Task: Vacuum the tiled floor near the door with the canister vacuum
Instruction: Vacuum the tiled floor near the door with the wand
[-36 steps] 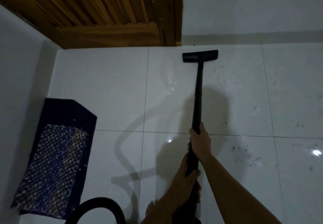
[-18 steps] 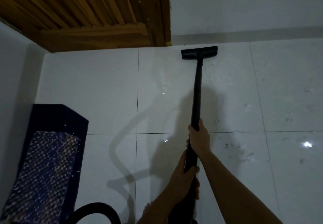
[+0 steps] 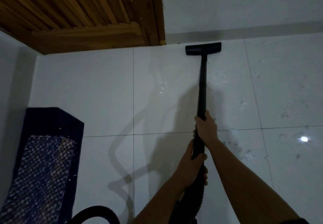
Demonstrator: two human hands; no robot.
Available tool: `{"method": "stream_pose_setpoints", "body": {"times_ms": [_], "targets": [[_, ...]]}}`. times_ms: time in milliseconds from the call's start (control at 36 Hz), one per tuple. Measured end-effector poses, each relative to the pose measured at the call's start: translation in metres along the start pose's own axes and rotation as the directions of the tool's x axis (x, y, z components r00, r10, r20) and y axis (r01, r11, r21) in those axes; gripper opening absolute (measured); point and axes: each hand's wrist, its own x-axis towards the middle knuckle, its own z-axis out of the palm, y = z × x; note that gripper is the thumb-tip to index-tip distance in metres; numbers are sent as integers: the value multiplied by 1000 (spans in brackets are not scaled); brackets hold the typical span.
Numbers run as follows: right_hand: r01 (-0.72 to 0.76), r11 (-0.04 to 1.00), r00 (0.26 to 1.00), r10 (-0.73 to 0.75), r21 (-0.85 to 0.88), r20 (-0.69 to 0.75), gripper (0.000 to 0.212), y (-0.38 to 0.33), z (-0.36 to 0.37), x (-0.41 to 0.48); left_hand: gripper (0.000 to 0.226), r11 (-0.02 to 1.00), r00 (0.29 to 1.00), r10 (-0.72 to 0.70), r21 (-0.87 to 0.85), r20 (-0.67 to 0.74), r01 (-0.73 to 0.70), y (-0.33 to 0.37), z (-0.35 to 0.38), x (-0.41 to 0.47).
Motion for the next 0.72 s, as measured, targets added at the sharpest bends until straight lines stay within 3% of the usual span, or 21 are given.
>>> {"method": "stream_pose_setpoints", "body": {"times_ms": [361, 722], "targets": [[-23, 996, 996, 30, 89, -79, 31, 4, -25, 6, 56, 998, 998, -24, 55, 62, 21, 4, 15, 11], [-18, 991, 997, 27, 134, -68, 28, 18, -34, -19, 56, 999, 997, -25, 49, 75, 21, -14, 25, -8]]}}
